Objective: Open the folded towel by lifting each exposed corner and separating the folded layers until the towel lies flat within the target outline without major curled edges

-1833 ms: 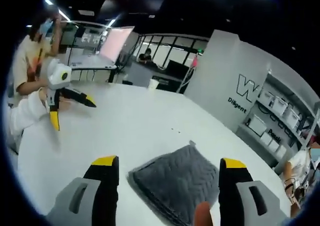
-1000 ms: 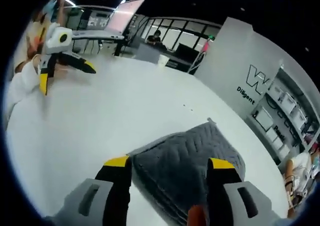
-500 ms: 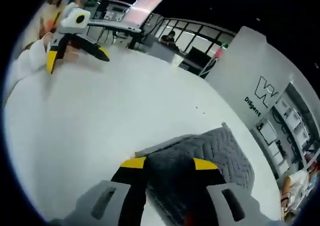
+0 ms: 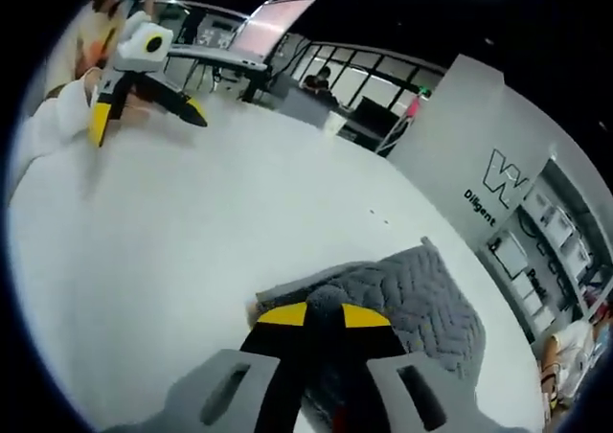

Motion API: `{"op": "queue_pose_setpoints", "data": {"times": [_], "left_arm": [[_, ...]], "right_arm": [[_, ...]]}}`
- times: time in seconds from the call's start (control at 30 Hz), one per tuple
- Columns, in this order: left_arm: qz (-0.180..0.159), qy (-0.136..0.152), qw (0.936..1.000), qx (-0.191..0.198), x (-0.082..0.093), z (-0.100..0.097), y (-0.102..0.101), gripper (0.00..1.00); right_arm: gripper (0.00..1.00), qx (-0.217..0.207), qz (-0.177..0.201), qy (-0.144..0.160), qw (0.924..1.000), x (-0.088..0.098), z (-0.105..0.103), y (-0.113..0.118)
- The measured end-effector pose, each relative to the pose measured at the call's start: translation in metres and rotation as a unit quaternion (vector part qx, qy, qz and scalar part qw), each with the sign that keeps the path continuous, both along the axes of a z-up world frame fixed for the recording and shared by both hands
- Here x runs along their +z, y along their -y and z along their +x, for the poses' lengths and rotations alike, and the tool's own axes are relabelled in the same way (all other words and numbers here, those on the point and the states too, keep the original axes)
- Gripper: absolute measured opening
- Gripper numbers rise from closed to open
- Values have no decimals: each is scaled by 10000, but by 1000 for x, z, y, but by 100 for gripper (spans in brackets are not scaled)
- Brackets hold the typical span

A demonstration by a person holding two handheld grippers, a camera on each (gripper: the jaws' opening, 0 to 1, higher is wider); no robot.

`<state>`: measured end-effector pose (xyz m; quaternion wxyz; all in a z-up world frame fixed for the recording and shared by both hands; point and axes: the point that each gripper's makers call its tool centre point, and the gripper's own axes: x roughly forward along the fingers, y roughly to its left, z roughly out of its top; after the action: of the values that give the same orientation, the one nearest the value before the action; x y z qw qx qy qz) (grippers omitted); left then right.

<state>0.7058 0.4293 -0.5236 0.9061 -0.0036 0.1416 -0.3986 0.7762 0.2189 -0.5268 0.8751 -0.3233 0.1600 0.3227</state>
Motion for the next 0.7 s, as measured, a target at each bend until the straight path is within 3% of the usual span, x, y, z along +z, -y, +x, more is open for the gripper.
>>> {"op": "queue_pose_setpoints", "data": {"times": [0.23, 0.7], "left_arm": [[-18, 24, 10000, 10, 1, 0, -1, 100], [-38, 24, 10000, 33, 1, -2, 0, 100]], "right_arm": [[3, -306, 618, 12, 9976, 17, 2, 6], [2, -600, 1198, 527, 9896, 59, 9, 29]]}}
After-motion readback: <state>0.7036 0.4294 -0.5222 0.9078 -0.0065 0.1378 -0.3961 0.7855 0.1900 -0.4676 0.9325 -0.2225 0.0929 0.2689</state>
